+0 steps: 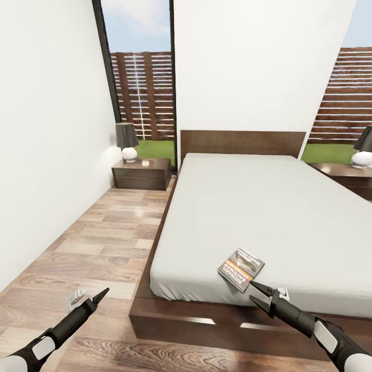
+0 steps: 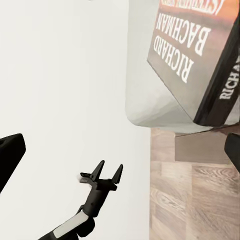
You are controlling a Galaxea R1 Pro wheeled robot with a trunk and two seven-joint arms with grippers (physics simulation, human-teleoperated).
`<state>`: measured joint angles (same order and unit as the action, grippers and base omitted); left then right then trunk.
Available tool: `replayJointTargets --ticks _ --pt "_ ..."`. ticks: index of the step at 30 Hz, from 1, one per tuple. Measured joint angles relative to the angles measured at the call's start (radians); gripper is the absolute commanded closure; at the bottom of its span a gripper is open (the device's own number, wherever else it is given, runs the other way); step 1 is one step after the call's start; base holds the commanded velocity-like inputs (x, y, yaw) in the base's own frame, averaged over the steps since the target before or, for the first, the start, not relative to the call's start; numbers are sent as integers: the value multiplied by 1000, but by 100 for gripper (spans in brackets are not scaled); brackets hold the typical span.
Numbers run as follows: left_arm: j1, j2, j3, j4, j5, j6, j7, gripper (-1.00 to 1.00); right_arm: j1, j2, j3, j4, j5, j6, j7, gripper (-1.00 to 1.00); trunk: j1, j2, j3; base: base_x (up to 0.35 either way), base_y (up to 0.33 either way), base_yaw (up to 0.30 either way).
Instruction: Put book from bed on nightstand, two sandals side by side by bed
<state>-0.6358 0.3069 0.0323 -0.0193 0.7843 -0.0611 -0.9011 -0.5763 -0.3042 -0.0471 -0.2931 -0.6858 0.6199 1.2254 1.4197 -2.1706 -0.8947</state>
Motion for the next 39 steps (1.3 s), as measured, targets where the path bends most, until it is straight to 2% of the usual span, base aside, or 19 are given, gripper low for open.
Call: replayJointTargets --ticks 13,18,24,30,39 --pt "0 0 0 1 0 0 0 -100 0 -1 0 -3 0 0 0 -100 0 0 0 31 -11 0" --pt "0 0 0 1 0 0 0 -100 0 -1 0 -3 0 0 0 -100 19 -35 -16 0 0 0" --pt "0 0 0 1 0 0 0 -100 0 -1 0 -3 0 0 0 -100 20 -35 -16 0 0 0" --pt "0 0 0 0 0 0 0 -100 0 0 0 -3 0 0 0 -100 42 -77 -34 0 0 0" --pt "0 -1 0 0 0 0 0 -100 0 0 0 -3 0 0 0 -100 42 -77 -34 78 0 0"
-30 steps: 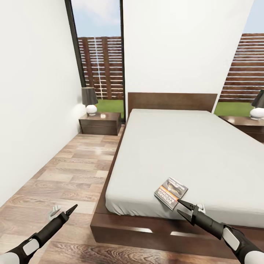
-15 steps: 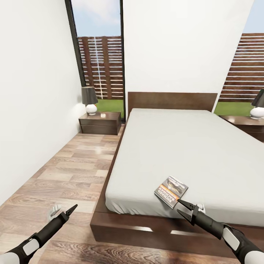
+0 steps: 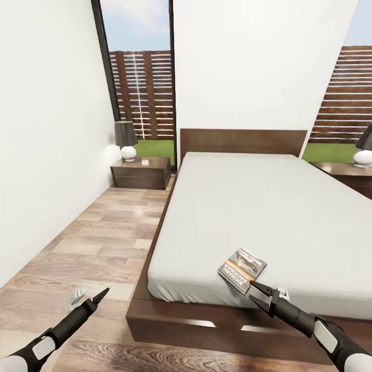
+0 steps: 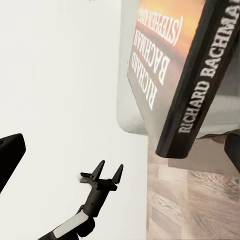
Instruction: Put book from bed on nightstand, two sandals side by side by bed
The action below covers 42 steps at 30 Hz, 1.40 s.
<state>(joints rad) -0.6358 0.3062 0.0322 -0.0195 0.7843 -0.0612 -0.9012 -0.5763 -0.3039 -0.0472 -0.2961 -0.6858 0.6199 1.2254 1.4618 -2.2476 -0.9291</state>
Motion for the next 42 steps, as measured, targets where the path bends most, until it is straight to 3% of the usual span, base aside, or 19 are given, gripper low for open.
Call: replayJointTargets --ticks 18,24,42 --pt "0 0 0 1 0 0 0 -100 0 -1 0 0 0 0 0 -100 0 0 0 30 0 0" --pt "0 0 -1 1 0 0 0 -100 0 -1 0 0 0 0 0 -100 23 -42 -19 0 0 0" --pt "0 0 0 1 0 0 0 -100 0 -1 0 0 0 0 0 -100 23 -42 -19 54 0 0"
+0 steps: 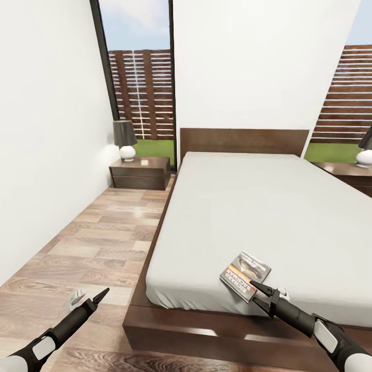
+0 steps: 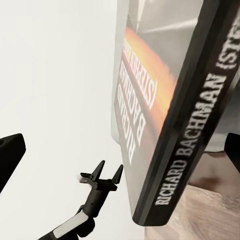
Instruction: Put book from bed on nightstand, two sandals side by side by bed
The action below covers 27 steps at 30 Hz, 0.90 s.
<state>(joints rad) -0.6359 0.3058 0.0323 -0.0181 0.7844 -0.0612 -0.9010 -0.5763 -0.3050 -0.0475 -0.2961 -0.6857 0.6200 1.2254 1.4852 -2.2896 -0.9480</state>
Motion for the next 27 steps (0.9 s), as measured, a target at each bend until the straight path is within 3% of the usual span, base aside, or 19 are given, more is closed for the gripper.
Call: replayJointTargets --ticks 6,7,27 --pt "0 0 0 0 0 0 0 -100 0 0 0 0 0 0 1 -100 0 0 0 0 0 0" --pt "0 -1 0 0 0 0 0 -100 0 0 0 0 0 0 1 100 0 0 0 0 0 0" --pt "0 -1 0 0 0 0 0 -100 0 0 0 0 1 -2 1 100 0 0 0 0 0 0"
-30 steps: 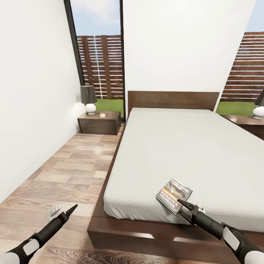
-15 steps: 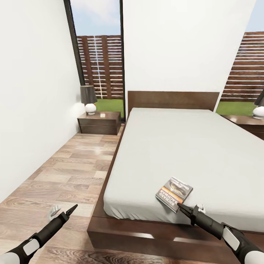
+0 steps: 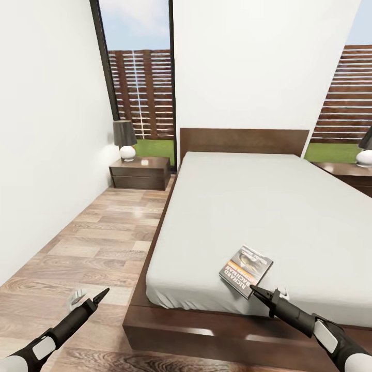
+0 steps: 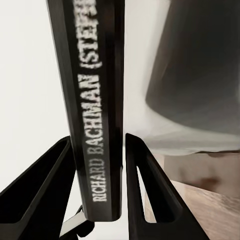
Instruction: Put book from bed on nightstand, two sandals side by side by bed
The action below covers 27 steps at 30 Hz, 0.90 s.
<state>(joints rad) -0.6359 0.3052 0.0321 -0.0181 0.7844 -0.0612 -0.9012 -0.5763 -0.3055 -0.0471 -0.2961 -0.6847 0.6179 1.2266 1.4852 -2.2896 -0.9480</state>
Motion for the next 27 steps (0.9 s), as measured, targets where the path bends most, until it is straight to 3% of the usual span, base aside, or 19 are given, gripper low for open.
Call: replayJointTargets --ticks 27 --pt "14 5 0 -1 0 -1 25 -100 0 0 -1 -7 -2 3 1 100 -100 182 81 0 0 0"
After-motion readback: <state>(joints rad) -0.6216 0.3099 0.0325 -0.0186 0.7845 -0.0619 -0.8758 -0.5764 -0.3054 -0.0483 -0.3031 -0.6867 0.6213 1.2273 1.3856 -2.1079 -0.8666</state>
